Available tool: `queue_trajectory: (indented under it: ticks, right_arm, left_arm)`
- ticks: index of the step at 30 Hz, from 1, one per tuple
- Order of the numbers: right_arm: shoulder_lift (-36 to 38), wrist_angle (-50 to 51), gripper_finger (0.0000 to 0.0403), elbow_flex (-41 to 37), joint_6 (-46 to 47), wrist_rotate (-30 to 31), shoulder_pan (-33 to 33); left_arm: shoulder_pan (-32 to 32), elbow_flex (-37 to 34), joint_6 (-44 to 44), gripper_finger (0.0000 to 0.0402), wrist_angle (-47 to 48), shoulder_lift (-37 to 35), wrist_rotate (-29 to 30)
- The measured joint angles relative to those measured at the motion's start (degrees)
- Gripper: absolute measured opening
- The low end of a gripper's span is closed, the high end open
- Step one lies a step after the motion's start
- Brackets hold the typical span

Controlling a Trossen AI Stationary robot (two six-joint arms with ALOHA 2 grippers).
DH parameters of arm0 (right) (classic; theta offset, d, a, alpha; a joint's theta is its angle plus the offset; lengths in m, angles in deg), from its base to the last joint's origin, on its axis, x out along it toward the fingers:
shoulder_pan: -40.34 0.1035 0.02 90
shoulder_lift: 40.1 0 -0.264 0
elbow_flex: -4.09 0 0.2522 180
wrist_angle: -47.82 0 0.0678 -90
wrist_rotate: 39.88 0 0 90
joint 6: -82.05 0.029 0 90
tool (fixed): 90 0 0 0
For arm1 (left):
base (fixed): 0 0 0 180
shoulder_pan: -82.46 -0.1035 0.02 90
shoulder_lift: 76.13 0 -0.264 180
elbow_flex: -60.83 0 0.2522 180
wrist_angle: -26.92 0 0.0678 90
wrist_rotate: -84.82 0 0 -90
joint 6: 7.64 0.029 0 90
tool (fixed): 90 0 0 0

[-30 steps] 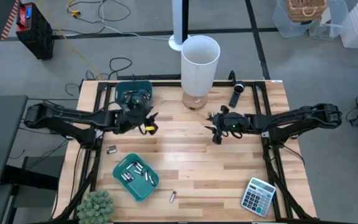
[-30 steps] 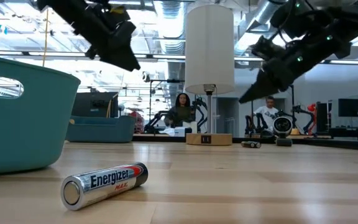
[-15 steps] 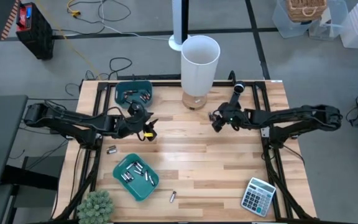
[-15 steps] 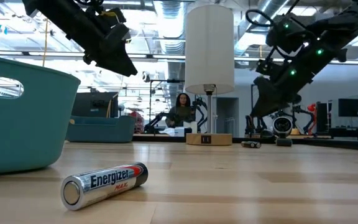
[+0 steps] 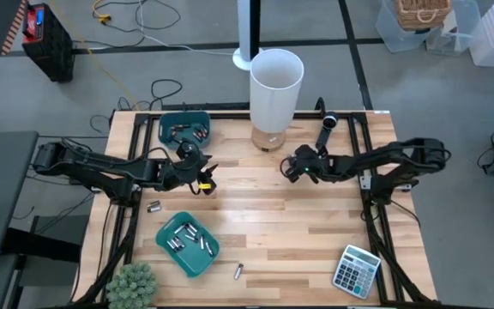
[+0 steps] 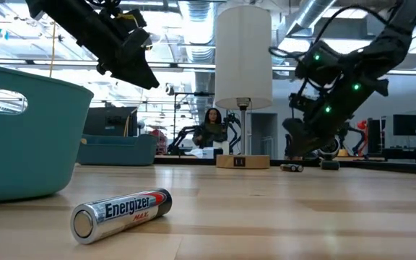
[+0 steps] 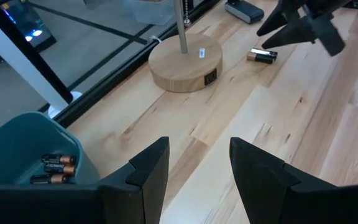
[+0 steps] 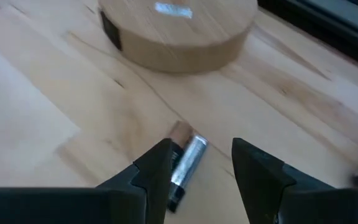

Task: Sort batteries
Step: Put the silver battery into the green bin

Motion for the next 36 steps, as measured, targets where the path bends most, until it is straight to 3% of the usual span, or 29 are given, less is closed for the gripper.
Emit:
queue_trajectory:
  ticks: [9,36]
  right_arm:
    - [-3.29,-0.73,0.0182,0.0,0.22,-0.26,-1.64]
    - [-3.32,0.15,0.0182,0.0,3.85,-3.34,-2.31]
  left_arm:
    - [0.02,0.0,-0.07,0.0164,0.1,0.0,0.0]
    - [0.02,0.0,-0.17,0.0164,0.15,0.0,-0.01]
